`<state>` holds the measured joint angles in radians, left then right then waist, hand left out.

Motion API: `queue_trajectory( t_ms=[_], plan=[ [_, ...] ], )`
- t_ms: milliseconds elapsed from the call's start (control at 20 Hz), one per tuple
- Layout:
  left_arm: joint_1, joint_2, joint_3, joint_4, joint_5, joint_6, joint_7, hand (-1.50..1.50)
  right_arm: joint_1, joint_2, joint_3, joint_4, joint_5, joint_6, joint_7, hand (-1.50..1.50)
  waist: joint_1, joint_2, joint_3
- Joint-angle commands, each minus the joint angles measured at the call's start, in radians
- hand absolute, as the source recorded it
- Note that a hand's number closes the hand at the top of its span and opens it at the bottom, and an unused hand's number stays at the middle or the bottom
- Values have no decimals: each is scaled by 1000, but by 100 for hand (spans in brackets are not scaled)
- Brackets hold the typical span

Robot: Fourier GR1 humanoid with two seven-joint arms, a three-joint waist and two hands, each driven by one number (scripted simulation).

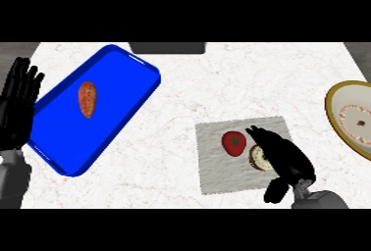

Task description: Pick the cupcake from the placemat and place it in the bowl

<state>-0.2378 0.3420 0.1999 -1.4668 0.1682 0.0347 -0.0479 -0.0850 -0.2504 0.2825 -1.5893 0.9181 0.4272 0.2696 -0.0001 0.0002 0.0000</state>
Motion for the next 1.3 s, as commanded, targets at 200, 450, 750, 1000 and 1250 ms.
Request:
queue_trajectory(
  t_ms=[200, 450, 750, 1000, 1250],
  plan=[
    [25, -36, -2, -82, -8, 14, 43, 0, -59, -40, -58, 157, 37, -69, -158, 150, 5, 0, 0],
    [-35, 9, 52, 34, 13, -40, 25, 0, -10, -28, -48, 48, 62, -101, -173, 150, -3, 0, 0],
    [29, 6, 66, -21, -3, -1, 30, 0, 154, -319, -357, 192, -32, -188, -340, 150, -72, -5, 4],
    [53, 4, 93, -22, -1, 21, 23, 0, 223, -497, -608, 383, -114, -200, -406, 150, -124, -6, 11],
    [37, 4, 79, -35, -1, 13, 34, 0, 265, -662, -783, 607, -193, -228, -617, 150, -87, -1, 15]
  ],
)
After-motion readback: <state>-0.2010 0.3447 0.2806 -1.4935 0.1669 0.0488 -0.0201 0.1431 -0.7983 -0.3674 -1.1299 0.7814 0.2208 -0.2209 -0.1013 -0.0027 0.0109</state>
